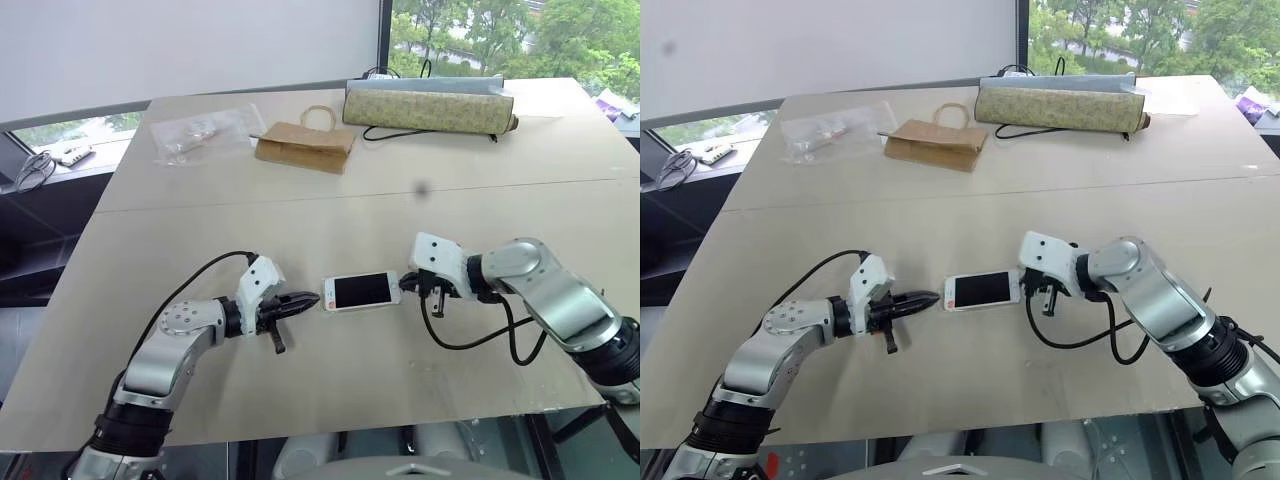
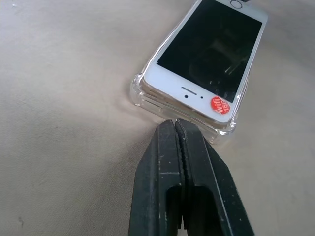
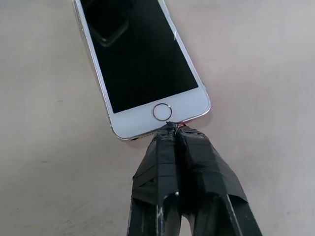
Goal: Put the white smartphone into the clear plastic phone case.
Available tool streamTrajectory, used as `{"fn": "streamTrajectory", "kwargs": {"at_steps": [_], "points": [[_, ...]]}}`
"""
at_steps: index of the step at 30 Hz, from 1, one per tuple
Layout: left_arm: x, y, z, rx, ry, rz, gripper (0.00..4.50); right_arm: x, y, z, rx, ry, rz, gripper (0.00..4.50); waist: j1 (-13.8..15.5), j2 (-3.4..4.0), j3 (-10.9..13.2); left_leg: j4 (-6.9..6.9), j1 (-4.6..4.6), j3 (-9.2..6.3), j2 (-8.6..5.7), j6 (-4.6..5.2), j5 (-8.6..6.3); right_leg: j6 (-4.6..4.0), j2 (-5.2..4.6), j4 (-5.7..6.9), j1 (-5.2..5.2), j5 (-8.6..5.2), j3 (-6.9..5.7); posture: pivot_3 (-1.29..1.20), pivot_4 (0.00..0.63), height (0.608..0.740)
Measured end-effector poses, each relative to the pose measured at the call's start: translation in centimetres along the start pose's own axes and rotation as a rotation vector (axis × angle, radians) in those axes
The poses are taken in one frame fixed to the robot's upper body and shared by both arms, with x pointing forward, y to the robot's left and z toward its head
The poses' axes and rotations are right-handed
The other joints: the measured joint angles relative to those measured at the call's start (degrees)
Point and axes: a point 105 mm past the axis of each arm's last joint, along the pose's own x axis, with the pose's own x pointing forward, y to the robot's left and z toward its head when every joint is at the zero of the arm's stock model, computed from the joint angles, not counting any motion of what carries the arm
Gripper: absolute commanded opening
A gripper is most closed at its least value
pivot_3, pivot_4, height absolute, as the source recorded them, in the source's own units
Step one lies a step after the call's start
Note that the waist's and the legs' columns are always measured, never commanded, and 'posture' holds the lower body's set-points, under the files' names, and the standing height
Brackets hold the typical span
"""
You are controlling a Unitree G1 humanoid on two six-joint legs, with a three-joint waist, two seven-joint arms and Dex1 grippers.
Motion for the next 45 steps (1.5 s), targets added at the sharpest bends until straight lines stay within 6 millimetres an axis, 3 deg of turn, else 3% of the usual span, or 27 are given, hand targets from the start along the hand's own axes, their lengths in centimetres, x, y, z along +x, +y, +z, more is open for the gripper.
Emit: {"fn": "streamTrajectory", "kwargs": {"at_steps": [10,32,45], "points": [[0.0,0.1,-0.1,0.003,0.005,0.011,0.0,0.8,-0.4,0.6,-0.097,0.025,0.01,0.05,-0.1,-0.01,0.0,0.08,0.03,0.02,0.0,0.0,0.0,-0.01,0.02,0.09,0.01,0.01,0.02,0.0,0.15,0.74],[-0.3,0.3,-0.3,0.003,0.016,0.027,0.0,1.6,-0.5,1.0,-0.121,0.012,0.01,0.05,-1.2,-0.01,0.0,0.3,0.07,0.02,0.01,-0.01,0.01,-0.06,0.06,0.3,0.03,0.05,0.05,0.0,0.15,0.74],[-2.1,0.9,-0.4,-0.046,-0.027,0.121,0.0,1.1,-0.9,0.8,-0.111,-0.071,-0.056,0.05,-1.4,-0.03,0.0,0.31,-0.01,0.03,0.07,-0.01,0.0,-0.06,0.13,0.28,-0.04,0.05,0.1,0.0,0.15,0.74]]}}
